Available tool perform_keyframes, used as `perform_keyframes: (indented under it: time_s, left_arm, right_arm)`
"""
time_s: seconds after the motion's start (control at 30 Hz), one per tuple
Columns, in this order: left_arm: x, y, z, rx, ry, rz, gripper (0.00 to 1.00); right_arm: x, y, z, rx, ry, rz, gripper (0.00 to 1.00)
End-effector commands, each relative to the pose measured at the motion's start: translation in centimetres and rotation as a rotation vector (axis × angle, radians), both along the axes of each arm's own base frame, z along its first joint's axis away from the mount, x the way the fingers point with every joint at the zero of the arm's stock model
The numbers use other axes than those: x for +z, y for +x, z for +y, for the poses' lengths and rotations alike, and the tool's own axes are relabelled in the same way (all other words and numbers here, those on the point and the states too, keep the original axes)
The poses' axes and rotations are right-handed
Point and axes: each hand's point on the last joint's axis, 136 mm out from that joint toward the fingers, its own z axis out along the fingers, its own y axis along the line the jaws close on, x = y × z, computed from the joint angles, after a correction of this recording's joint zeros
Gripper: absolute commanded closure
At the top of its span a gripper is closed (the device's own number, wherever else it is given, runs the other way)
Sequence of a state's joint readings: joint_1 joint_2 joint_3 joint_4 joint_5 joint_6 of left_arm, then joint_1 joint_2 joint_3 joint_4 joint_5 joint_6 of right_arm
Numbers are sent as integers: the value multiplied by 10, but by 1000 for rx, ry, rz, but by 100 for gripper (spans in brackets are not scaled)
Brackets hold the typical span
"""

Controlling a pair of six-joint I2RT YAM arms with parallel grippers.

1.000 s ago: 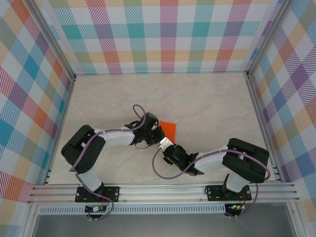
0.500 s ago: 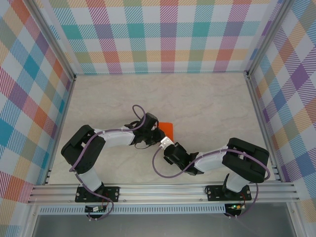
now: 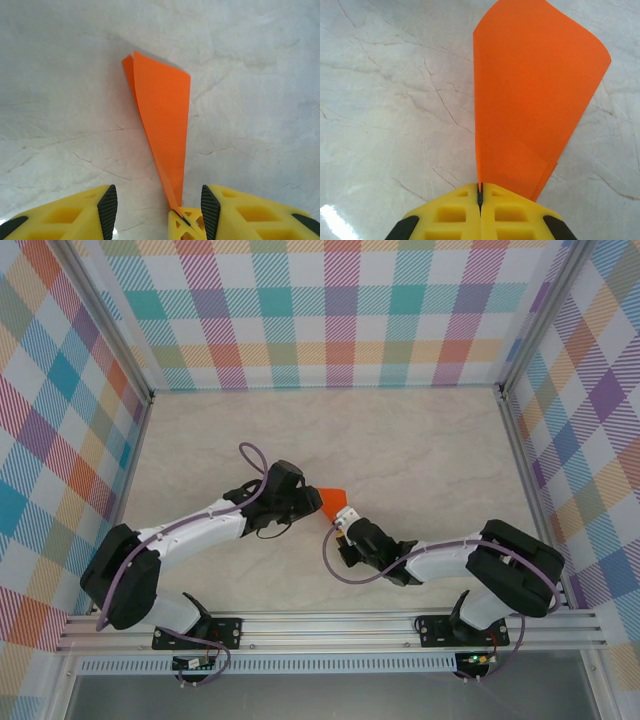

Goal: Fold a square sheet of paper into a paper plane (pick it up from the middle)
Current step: Fold the wing for the fifth time at the center of the table.

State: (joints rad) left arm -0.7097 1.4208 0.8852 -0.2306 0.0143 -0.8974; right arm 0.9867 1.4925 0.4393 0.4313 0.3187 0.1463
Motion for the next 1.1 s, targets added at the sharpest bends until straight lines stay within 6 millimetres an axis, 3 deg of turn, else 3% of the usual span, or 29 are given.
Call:
perform_keyframes:
  time_s: [0.0, 0.63, 1.07]
  left_arm:
    - [-7, -3, 18, 36, 51, 6, 50]
    - [-19, -7, 0, 6, -57, 28, 55]
    - [-22, -12, 5, 11, -74, 15, 57]
  right_arm:
    - [13, -8, 12, 44, 137, 65, 99]
    - [17, -12, 20, 23, 386, 232, 99]
    - [-2, -10, 21, -51, 481, 406, 99]
